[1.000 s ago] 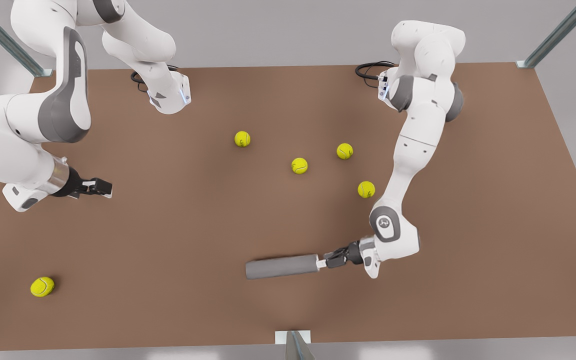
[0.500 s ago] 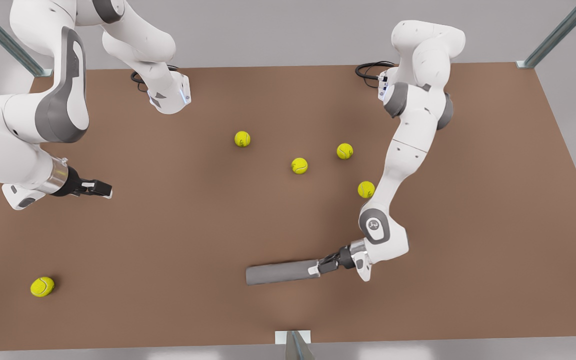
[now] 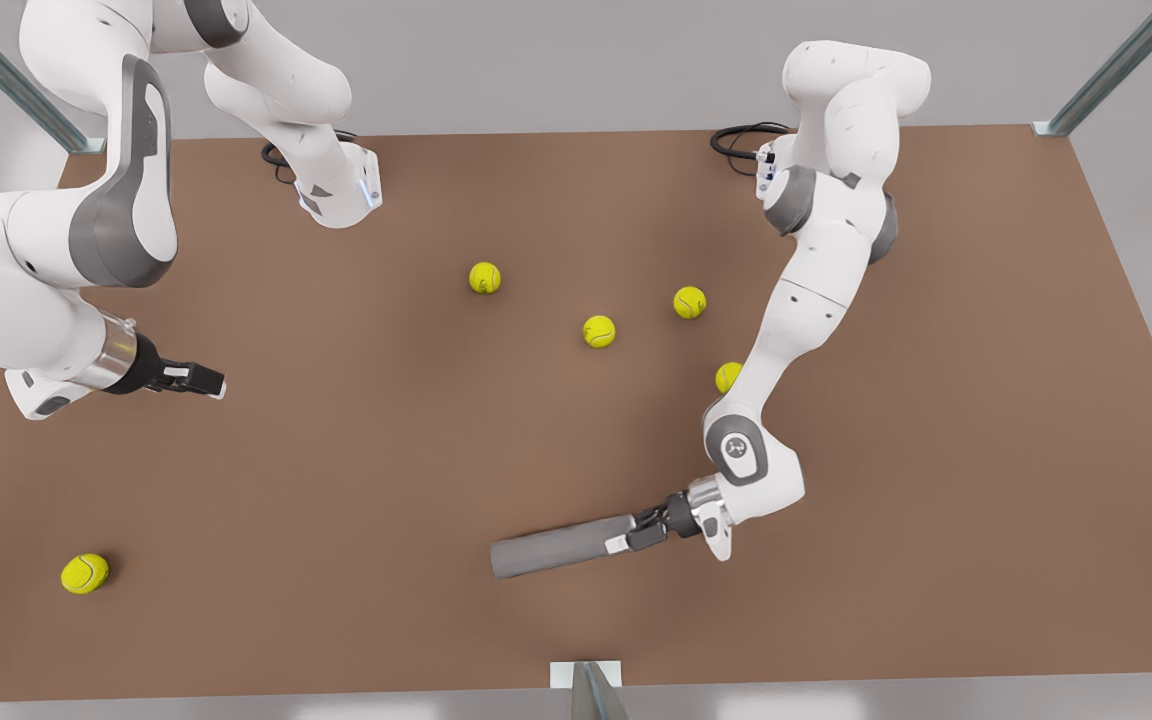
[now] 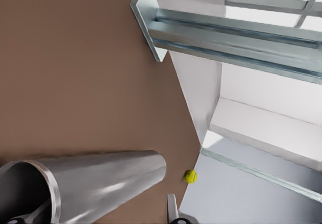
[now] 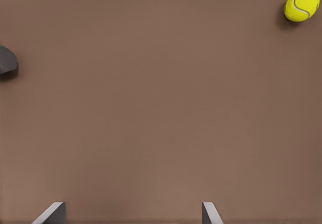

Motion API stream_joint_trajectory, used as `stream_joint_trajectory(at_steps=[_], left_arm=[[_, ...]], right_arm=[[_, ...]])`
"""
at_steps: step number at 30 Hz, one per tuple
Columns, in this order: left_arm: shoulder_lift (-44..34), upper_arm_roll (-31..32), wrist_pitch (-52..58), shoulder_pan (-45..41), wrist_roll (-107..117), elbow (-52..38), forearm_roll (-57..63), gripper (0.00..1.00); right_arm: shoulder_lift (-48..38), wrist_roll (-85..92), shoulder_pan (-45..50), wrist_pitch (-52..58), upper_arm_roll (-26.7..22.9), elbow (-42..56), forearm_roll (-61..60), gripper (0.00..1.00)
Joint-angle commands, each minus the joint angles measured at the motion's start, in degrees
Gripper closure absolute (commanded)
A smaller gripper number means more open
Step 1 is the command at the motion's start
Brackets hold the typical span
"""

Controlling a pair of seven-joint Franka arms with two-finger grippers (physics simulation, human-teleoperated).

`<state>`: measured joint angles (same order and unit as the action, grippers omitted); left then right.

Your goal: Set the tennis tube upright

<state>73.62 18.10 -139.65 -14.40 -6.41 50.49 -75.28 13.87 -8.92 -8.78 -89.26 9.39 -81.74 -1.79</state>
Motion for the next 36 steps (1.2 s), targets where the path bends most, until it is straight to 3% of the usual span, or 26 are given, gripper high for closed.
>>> stream_joint_trajectory(at_steps=[1, 11, 12, 13, 14, 18, 25, 31, 36], left_arm=[[-0.1, 0.4, -0.1, 0.3, 0.7, -0.7, -2.5, 0.00], [-0.6, 0.4, -0.7, 0.3, 2.7, -2.1, -4.0, 0.05], [-0.6, 0.4, -0.8, 0.3, 2.7, -2.1, -4.0, 0.15], [-0.6, 0.4, -0.7, 0.3, 2.8, -2.1, -4.0, 0.37], [-0.6, 0.4, -0.7, 0.3, 2.7, -2.1, -4.0, 0.49], [-0.6, 0.4, -0.7, 0.3, 2.8, -2.1, -4.0, 0.77], [-1.4, 0.3, -0.1, 0.6, 6.6, -2.1, -4.0, 0.79], [-9.4, -2.6, 3.1, 0.8, 20.5, -0.4, 1.7, 0.79], [-18.0, -6.1, 3.7, 0.8, 27.6, 7.5, 12.0, 0.79]], right_arm=[[-0.1, -1.5, 0.0, 0.0, 0.0, 0.0, -0.1, 0.00], [0.1, -1.5, 0.1, -0.3, 0.1, 0.2, -0.1, 0.00], [0.1, -1.5, 0.1, -0.3, 0.1, 0.2, -0.1, 0.00], [0.1, -1.5, 0.1, -0.3, 0.1, 0.2, -0.1, 0.00], [0.1, -1.5, 0.1, -0.3, 0.1, 0.2, -0.1, 0.00], [0.2, -1.5, 0.2, -0.4, 0.1, 0.1, -0.1, 0.00], [0.3, -1.5, 0.2, -0.4, 0.1, 0.1, -0.1, 0.00], [0.5, -1.5, 0.2, -0.6, 0.1, 0.0, -0.1, 0.00], [0.5, -1.5, 0.2, -0.6, 0.1, -0.1, -0.1, 0.00]])
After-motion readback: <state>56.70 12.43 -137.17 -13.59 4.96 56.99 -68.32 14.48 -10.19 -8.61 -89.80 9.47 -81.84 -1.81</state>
